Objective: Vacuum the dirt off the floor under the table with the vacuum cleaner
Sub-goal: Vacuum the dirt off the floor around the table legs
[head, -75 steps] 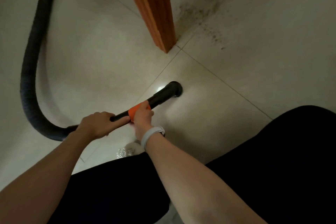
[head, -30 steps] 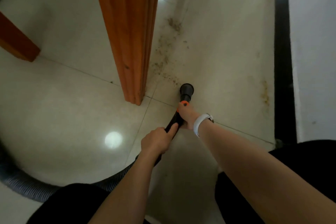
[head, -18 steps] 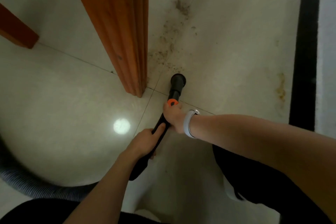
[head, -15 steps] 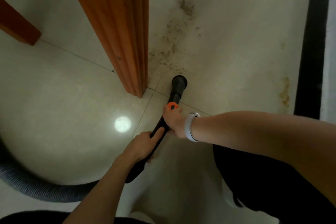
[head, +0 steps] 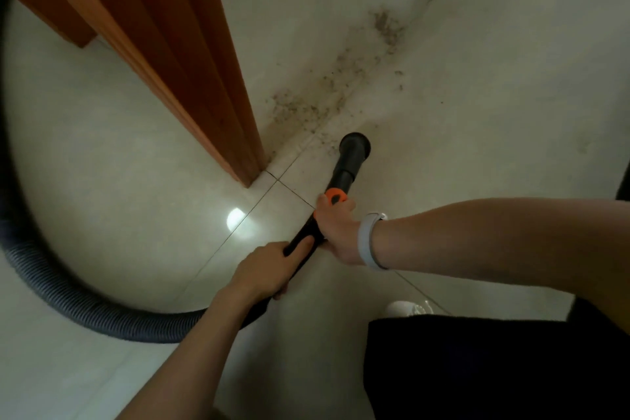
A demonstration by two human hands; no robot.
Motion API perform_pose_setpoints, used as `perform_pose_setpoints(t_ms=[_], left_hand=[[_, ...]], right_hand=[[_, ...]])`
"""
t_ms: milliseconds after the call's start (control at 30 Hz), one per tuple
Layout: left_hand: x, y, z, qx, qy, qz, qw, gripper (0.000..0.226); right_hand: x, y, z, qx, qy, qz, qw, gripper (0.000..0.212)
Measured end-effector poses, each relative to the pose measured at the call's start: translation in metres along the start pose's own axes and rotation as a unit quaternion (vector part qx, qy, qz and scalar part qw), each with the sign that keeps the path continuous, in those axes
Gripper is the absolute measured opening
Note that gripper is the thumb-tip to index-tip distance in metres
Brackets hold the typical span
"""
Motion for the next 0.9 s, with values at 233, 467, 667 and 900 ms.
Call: perform_pose_setpoints(t_ms=[233,467,667,900], left_hand=[[-0.016,-0.051,-0.027,0.027,-0.043,-0.133,0.990,0.050],[-0.023,-0.022,-0.028,-0.014,0.006,-0.194,0.981,0.052],[-0.050,0.049,0.000,-0.131,-0.007,-0.157,0.979,0.032],[-0.045,0.094,0.025,-0.155,-0.034,-0.111,0.981,0.039]], right_hand=[[-0.049,0.021,0.006,0.002,-0.072,-0.103,0.992,0.050],[-0.047,-0.010,0.005,0.032,-0.131,-0.144,0.980,0.051],[0.038,-0.071,0.002,0.079,-0.065,-0.182,0.978,0.037],[0.095,-0.086,0.002,0.087,-0.004,-0.145,0.986,0.013]])
Point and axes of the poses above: each hand's wrist, its own z-axis towards the middle knuckle, its own x-axis out of the back of the hand, y = z × x, the point moved 10 cm from there along z, towards the middle knuckle, and after that the axes turned 15 degrees about -y, right-handed, at the moved point
